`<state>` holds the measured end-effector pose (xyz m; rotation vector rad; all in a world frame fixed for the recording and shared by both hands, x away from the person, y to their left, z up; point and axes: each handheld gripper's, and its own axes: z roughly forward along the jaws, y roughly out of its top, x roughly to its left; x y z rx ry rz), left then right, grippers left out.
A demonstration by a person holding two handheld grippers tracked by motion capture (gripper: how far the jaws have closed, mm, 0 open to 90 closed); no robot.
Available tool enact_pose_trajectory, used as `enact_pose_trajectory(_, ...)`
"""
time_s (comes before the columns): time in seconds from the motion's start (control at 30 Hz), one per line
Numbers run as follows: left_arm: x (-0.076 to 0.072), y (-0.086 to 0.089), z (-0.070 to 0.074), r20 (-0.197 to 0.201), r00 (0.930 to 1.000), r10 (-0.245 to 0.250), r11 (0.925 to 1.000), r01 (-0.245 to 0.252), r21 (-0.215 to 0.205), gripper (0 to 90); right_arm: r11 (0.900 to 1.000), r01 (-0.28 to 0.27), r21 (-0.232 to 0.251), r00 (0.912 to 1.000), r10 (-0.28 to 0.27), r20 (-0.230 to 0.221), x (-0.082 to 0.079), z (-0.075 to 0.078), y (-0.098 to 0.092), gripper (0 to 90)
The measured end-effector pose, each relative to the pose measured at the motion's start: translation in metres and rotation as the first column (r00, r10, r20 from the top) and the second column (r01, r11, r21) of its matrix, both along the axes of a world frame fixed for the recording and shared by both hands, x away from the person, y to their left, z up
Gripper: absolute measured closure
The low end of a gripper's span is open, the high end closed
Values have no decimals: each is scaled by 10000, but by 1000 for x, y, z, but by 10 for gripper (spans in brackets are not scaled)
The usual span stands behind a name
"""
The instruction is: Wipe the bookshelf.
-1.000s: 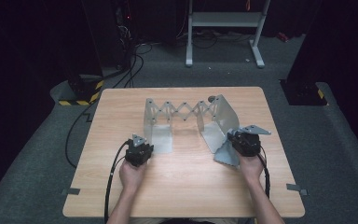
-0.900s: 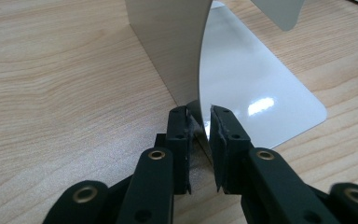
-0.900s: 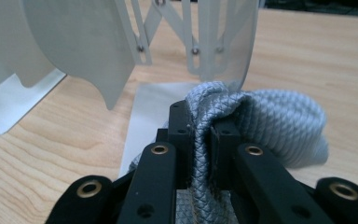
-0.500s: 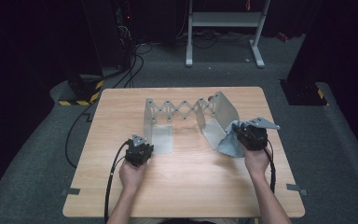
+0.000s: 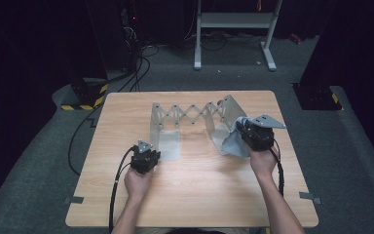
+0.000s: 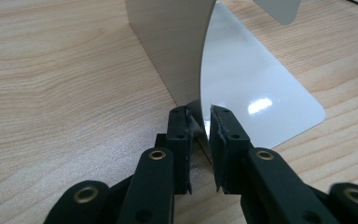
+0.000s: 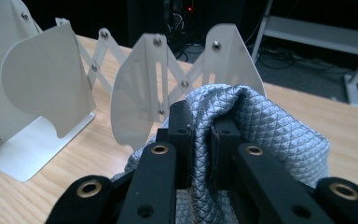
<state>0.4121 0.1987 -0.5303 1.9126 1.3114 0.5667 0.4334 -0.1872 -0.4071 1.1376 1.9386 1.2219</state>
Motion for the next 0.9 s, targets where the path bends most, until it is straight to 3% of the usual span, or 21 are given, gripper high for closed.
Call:
enact_pose_trajectory(0.2, 0, 1, 0, -25, 10000, 4, 10000, -4, -64, 783, 9998, 22, -209, 10000, -23, -56, 8, 1, 7, 828)
enact_pose_trajectory(0.67, 0, 1, 0, -61, 10000, -1, 9999, 0, -151, 785, 9968, 304, -735, 9920, -391, -1201, 25, -52, 9, 828)
enact_pose_trajectory(0.9, 0, 2, 0, -57, 10000, 6, 9999, -7, -144, 787, 9922, 247, -1218, 9769, -498, -2079, 30, -87, 12, 828)
